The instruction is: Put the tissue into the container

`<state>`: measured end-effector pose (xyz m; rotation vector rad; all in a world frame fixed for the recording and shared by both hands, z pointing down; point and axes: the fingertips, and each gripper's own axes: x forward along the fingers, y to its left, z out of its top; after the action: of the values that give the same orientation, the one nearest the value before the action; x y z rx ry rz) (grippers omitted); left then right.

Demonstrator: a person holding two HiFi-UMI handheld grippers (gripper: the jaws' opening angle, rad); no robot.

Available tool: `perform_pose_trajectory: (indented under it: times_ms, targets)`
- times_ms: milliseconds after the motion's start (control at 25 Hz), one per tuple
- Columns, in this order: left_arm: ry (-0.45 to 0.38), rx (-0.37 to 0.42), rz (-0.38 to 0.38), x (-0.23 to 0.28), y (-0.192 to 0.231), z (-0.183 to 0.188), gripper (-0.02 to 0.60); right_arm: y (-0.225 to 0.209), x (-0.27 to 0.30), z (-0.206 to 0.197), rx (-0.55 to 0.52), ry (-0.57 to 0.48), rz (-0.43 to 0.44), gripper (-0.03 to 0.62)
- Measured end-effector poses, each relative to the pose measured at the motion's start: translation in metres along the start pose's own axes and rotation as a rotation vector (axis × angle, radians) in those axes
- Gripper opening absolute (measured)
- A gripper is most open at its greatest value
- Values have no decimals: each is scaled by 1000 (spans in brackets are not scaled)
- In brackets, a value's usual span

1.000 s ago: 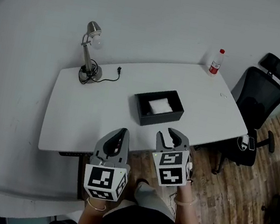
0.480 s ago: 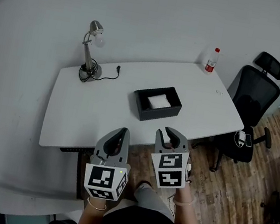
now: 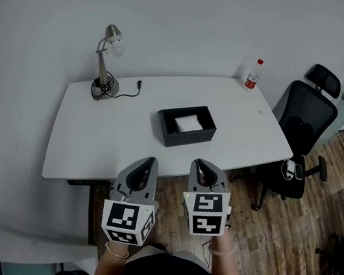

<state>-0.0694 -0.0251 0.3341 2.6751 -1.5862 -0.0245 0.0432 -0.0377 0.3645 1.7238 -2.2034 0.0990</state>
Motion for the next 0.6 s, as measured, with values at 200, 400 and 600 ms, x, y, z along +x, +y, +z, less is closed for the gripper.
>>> perform_pose_trajectory:
  times_ms: [200,400,600]
  targets:
    - [-3,1,-1,0,-14,1,28,-4,-15,0,31,-30,39,20]
    - [10,7,11,-8,-30,-1,28,-10,-34,0,36,-59,57,20]
    - [18,12,14,-16,-45,-1,28,-15,-51,4,36,-97,60,20]
